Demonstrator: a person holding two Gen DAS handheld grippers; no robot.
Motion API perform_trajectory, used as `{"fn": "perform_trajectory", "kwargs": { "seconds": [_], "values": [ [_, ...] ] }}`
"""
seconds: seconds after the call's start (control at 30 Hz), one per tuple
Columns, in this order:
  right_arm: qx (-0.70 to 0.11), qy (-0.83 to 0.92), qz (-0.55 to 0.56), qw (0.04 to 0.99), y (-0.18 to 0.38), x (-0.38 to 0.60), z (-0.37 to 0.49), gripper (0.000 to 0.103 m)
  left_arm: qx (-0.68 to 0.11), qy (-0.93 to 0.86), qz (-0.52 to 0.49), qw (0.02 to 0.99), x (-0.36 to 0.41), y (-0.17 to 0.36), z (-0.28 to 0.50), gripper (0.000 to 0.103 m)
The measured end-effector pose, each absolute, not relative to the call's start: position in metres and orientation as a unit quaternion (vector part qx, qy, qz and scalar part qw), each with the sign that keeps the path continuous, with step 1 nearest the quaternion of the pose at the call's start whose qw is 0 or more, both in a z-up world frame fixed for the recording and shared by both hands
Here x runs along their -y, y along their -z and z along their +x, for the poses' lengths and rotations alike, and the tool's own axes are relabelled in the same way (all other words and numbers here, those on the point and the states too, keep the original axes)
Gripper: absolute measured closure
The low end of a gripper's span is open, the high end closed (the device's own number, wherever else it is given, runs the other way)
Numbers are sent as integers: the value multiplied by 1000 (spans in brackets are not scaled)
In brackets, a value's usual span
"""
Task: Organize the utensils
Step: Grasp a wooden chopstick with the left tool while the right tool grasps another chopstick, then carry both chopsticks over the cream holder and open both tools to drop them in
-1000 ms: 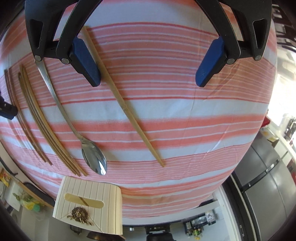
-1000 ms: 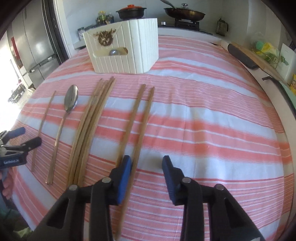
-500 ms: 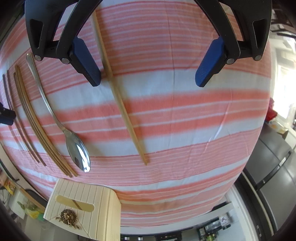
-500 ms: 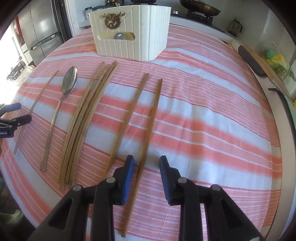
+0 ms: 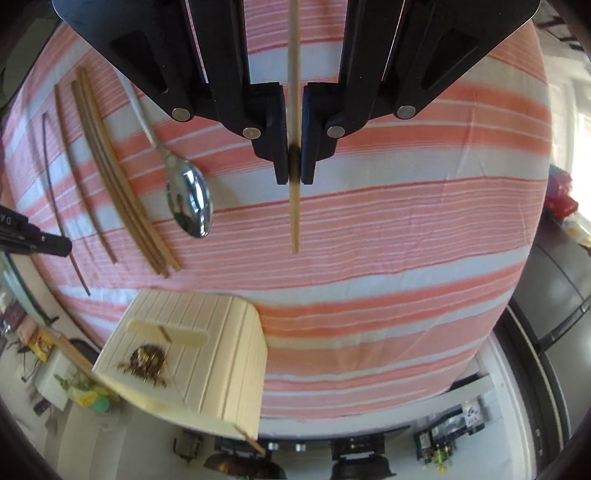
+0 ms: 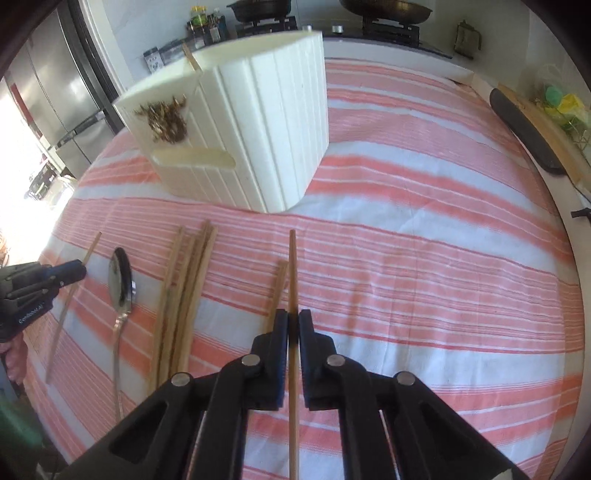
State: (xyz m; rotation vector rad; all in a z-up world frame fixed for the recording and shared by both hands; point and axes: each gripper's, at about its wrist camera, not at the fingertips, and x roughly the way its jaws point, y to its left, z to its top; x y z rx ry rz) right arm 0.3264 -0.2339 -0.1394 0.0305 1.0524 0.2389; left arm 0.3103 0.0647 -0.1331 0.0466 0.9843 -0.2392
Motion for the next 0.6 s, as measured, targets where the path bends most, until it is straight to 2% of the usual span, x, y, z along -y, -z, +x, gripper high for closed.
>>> {"fn": "perform_trajectory", "kwargs": {
  "seconds": [0.3,0.6],
  "values": [
    [-367,-164,30,915,30,237,232,97,-333,150,-48,930,-88,28,238,98],
    [-269,-160,18,950,-22,225,209,97,-258,171,-49,950,-77,-24,218,99]
  ]
}}
